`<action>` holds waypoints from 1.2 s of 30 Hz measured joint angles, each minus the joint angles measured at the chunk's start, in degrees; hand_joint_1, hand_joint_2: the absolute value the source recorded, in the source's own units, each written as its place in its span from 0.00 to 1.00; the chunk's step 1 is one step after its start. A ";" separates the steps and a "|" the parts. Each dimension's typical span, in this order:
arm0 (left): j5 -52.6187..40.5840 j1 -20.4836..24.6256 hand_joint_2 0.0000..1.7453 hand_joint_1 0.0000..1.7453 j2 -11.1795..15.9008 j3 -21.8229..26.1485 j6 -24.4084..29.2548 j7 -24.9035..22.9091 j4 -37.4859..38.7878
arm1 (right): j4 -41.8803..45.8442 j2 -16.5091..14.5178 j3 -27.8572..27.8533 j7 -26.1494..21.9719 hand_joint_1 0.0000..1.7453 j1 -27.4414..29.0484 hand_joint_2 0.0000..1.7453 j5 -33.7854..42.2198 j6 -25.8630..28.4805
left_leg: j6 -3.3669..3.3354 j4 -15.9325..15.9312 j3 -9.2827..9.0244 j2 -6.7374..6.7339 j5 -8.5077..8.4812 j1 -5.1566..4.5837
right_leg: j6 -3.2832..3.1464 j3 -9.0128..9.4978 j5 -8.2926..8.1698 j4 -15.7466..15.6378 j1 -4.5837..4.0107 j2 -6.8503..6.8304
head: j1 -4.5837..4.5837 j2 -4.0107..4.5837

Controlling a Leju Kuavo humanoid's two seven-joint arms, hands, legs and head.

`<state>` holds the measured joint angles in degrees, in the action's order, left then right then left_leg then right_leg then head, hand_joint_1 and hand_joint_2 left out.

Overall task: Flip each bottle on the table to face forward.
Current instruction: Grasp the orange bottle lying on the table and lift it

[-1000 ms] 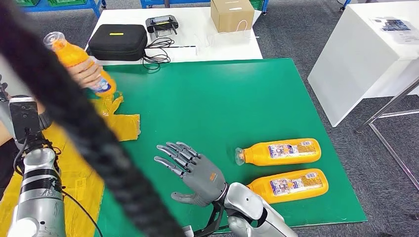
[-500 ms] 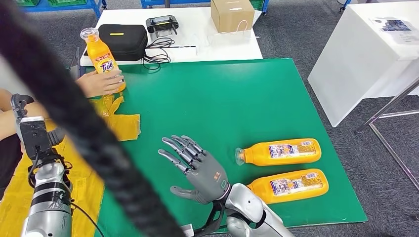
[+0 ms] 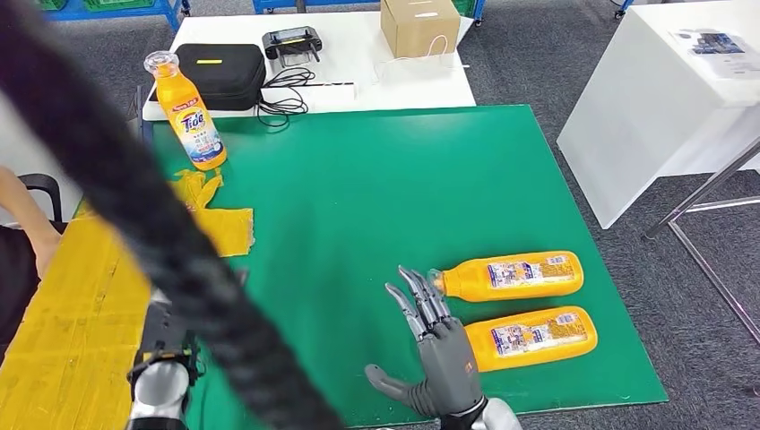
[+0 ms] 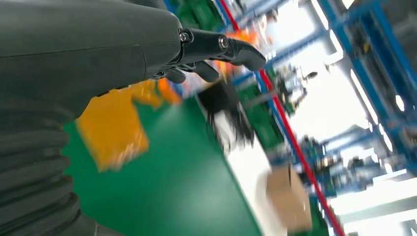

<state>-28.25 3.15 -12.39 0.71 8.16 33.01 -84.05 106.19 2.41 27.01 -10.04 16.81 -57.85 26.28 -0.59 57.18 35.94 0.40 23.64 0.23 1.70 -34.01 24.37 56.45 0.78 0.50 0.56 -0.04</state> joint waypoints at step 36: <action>10.82 -0.69 1.00 0.00 -0.95 -5.60 -3.60 3.04 5.20 | -35.35 16.65 -39.25 -8.00 0.00 -24.24 1.00 -8.33 -10.15 | -0.26 0.05 -0.16 0.07 -0.24 -0.08 | 0.11 0.25 -0.07 -0.01 0.06 -0.12 | -0.04 0.00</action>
<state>-17.43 2.46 -13.33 -4.88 4.56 36.05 -78.85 70.84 19.06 -12.25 -18.04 -7.43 -66.18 16.13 -0.85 57.23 35.78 0.47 23.40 0.15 1.81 -33.76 24.30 56.44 0.84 0.38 0.51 -0.04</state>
